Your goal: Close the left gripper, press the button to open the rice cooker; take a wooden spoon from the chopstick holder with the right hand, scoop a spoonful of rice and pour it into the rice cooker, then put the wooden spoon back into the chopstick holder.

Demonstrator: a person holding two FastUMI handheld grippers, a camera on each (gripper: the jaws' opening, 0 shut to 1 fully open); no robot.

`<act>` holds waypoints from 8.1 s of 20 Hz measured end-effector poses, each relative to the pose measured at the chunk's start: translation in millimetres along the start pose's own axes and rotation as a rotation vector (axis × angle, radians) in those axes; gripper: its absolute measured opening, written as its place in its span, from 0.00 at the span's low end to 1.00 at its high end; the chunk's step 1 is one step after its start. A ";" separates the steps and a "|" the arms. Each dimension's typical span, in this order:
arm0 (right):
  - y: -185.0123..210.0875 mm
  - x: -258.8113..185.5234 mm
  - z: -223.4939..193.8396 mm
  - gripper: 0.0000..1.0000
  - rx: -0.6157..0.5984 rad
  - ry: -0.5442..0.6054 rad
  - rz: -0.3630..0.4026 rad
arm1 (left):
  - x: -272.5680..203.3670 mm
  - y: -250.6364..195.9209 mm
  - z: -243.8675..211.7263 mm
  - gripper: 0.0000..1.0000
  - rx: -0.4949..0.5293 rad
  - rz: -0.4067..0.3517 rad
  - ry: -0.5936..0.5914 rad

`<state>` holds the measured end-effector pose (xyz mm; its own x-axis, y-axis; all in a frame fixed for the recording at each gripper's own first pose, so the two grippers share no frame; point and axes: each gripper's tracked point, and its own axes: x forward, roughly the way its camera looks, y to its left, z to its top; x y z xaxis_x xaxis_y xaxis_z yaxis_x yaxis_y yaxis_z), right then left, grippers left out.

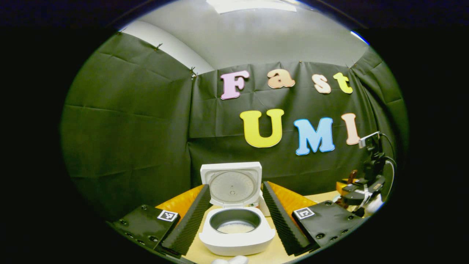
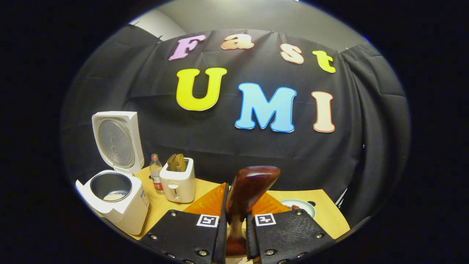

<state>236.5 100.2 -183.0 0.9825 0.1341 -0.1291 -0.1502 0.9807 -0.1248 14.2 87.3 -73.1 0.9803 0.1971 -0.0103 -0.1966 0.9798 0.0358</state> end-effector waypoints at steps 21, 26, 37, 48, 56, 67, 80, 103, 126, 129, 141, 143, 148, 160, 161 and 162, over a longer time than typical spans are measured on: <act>63.0 29.5 -160.1 0.22 -0.288 0.316 0.060 | -3.5 16.3 -24.4 1.00 0.016 0.021 0.060; 72.6 26.3 -158.4 0.22 -0.120 0.353 0.072 | -3.0 19.4 -26.1 1.00 0.018 0.025 0.068; 67.7 31.4 -147.8 0.22 0.630 0.376 0.084 | -3.0 34.3 -24.7 1.00 0.009 0.044 0.075; 37.0 23.5 -152.0 0.22 1.184 0.303 0.110 | 1.4 30.3 -13.2 1.00 0.031 0.035 0.061; 10.3 27.7 -117.8 0.22 1.419 0.190 0.127 | 0.8 27.7 -4.9 0.98 0.038 0.030 0.049; 41.1 14.4 -21.8 0.22 1.350 0.144 0.225 | -5.4 44.8 -11.6 1.00 0.016 0.052 0.054; 205.8 34.8 83.6 0.22 1.311 0.219 0.415 | -20.8 91.2 -29.8 0.99 -0.029 0.149 0.074; 336.9 29.7 72.5 0.22 -0.063 -0.094 0.435 | -28.1 126.6 -46.3 1.00 0.001 0.225 0.100; 293.5 14.8 111.0 0.22 0.321 -0.006 0.484 | -37.7 129.4 -34.7 1.00 0.010 0.229 0.080; 251.7 14.2 121.3 0.22 0.517 0.007 0.455 | -39.1 127.9 -30.5 1.00 0.009 0.211 0.074; 24.3 18.5 87.4 0.22 0.704 -0.053 0.138 | -26.5 65.5 -14.8 1.00 0.022 0.091 0.048; -29.7 16.6 74.3 0.22 0.704 -0.062 0.057 | -25.0 46.1 -12.8 1.00 0.020 0.060 0.030; -142.0 7.1 44.9 0.22 0.678 -0.090 -0.103 | -26.3 8.2 7.2 1.00 0.024 -0.013 -0.024; -272.7 -8.5 -58.3 0.22 0.643 -0.015 -0.332 | -34.4 -28.1 28.0 0.99 0.054 -0.070 -0.048; -270.2 -6.3 -66.1 0.22 0.642 -0.002 -0.333 | -35.1 -29.3 28.7 0.99 0.054 -0.070 -0.046; -265.8 -4.9 -75.9 0.22 0.638 0.021 -0.334 | -34.1 -31.1 28.5 1.00 0.053 -0.074 -0.041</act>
<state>263.3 -171.9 -223.8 0.9614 -0.1843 -0.2041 0.2580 0.8613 0.4376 -12.7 49.1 -45.4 0.9923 0.1212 0.0262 -0.1231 0.9884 0.0893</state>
